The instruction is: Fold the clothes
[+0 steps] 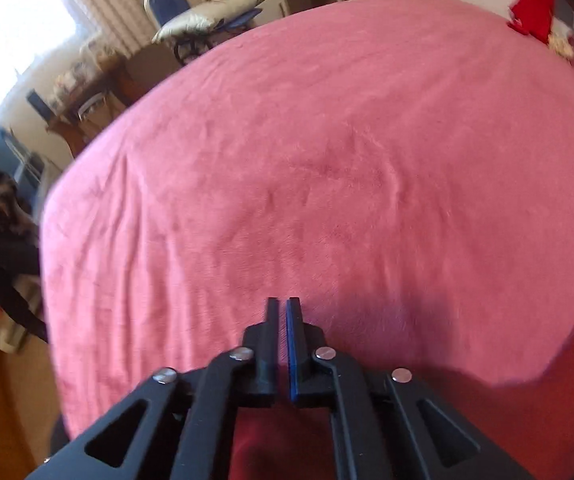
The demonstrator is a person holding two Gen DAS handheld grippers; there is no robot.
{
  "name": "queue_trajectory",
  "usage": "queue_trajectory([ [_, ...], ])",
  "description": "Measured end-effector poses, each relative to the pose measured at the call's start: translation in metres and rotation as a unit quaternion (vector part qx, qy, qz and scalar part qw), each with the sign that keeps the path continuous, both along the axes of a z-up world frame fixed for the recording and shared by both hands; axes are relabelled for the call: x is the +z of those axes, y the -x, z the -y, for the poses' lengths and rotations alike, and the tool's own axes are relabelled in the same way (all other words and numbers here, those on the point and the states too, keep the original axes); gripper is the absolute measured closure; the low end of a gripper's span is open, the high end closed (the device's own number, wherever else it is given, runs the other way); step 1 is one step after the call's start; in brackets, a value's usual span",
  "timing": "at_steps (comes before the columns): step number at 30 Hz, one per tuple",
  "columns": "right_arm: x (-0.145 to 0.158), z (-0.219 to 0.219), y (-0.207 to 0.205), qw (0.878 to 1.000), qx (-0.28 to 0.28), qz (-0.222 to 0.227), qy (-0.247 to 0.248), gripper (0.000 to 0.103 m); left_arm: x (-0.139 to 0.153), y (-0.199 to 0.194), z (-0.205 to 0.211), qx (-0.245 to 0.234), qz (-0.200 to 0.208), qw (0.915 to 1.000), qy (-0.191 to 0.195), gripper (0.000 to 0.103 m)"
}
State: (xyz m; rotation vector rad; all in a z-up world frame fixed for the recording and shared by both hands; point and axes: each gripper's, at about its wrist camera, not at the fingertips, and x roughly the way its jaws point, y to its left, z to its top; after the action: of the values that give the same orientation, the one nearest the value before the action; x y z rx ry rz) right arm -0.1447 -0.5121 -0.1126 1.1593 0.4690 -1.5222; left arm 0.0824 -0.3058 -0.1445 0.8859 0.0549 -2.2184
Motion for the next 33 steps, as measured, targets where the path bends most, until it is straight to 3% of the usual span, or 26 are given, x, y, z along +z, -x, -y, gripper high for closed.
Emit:
queue_trajectory([
  [1, 0.009, -0.012, -0.005, 1.000, 0.015, 0.013, 0.020, 0.078, 0.004, -0.005, 0.005, 0.010, -0.013, 0.9998, -0.008, 0.015],
  [3, 0.025, -0.039, -0.023, 0.998, 0.045, 0.016, 0.041, 0.078, 0.013, -0.017, 0.015, 0.035, -0.038, 0.9985, -0.021, 0.015],
  [6, 0.036, -0.078, -0.063, 0.996, 0.068, -0.040, 0.033, 0.077, 0.030, -0.039, 0.038, 0.086, -0.076, 0.9924, -0.044, 0.015],
  [11, 0.010, -0.133, -0.100, 0.984, 0.112, -0.139, 0.000, 0.077, 0.048, -0.075, 0.073, 0.152, -0.123, 0.9769, -0.086, 0.015],
  [14, -0.017, -0.124, -0.122, 0.964, 0.120, -0.234, -0.032, 0.081, 0.049, -0.084, 0.082, 0.161, -0.117, 0.9752, -0.097, 0.015],
  [16, -0.027, -0.120, -0.123, 0.955, 0.116, -0.269, -0.045, 0.099, 0.050, -0.087, 0.084, 0.160, -0.115, 0.9754, -0.100, 0.015],
  [20, 0.008, -0.136, -0.096, 0.979, 0.033, -0.199, 0.026, 0.099, 0.049, -0.091, 0.082, 0.155, -0.121, 0.9751, -0.103, 0.015],
  [23, 0.030, -0.142, -0.079, 0.981, 0.014, -0.190, 0.047, 0.099, 0.040, -0.080, 0.087, 0.138, -0.118, 0.9737, -0.138, 0.015],
  [27, 0.041, -0.137, -0.067, 0.986, 0.016, -0.151, 0.065, 0.099, 0.030, -0.064, 0.074, 0.101, -0.098, 0.9776, -0.157, 0.015],
  [30, 0.048, -0.128, -0.075, 0.988, 0.026, -0.123, 0.090, 0.099, 0.031, -0.060, 0.067, 0.094, -0.087, 0.9837, -0.126, 0.015],
  [33, 0.042, -0.119, -0.107, 0.981, 0.096, -0.130, 0.105, 0.099, 0.031, -0.066, 0.071, 0.107, -0.097, 0.9812, -0.128, 0.015],
])
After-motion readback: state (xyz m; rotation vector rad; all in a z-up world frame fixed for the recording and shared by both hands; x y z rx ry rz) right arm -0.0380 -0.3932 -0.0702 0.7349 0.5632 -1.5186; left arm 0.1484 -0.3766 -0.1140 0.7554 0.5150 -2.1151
